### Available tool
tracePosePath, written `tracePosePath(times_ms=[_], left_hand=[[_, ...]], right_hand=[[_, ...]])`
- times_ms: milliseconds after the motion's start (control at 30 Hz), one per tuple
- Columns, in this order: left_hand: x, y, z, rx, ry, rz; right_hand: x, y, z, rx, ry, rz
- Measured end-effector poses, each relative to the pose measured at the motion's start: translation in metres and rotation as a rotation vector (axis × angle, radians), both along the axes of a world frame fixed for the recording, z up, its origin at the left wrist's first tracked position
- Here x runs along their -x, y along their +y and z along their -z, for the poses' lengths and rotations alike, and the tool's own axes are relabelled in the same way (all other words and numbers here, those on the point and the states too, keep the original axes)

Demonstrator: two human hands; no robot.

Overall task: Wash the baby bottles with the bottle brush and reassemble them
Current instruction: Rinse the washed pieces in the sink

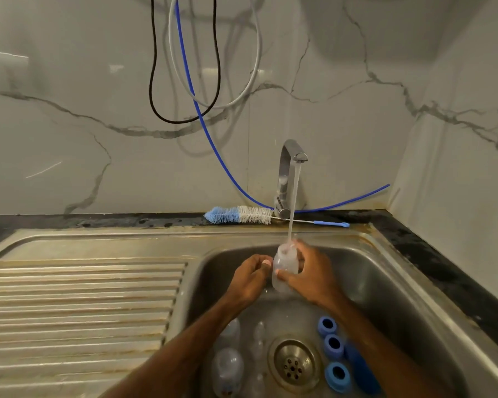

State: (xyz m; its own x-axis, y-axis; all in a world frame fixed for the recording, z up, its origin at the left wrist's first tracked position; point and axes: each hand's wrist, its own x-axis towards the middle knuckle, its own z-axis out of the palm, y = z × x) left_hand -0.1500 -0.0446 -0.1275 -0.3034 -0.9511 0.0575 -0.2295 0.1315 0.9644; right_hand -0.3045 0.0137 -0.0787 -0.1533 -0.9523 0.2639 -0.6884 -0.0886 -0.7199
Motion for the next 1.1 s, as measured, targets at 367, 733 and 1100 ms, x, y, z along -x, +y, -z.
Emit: tracePosePath(times_ms=[367,733,1100], left_hand=[[0.002,0.01,-0.01,-0.011,0.061,0.106],[0.004,0.018,-0.019,-0.04,0.162,0.149],[0.002,0.018,-0.015,0.034,0.084,0.112]], right_hand=[[0.013,-0.009,0.009,-0.468,-0.576,0.029],[0.028,-0.012,0.008,-0.741,-1.012,-0.025],[0.027,-0.007,0.0,-0.444,-1.156,0.0]])
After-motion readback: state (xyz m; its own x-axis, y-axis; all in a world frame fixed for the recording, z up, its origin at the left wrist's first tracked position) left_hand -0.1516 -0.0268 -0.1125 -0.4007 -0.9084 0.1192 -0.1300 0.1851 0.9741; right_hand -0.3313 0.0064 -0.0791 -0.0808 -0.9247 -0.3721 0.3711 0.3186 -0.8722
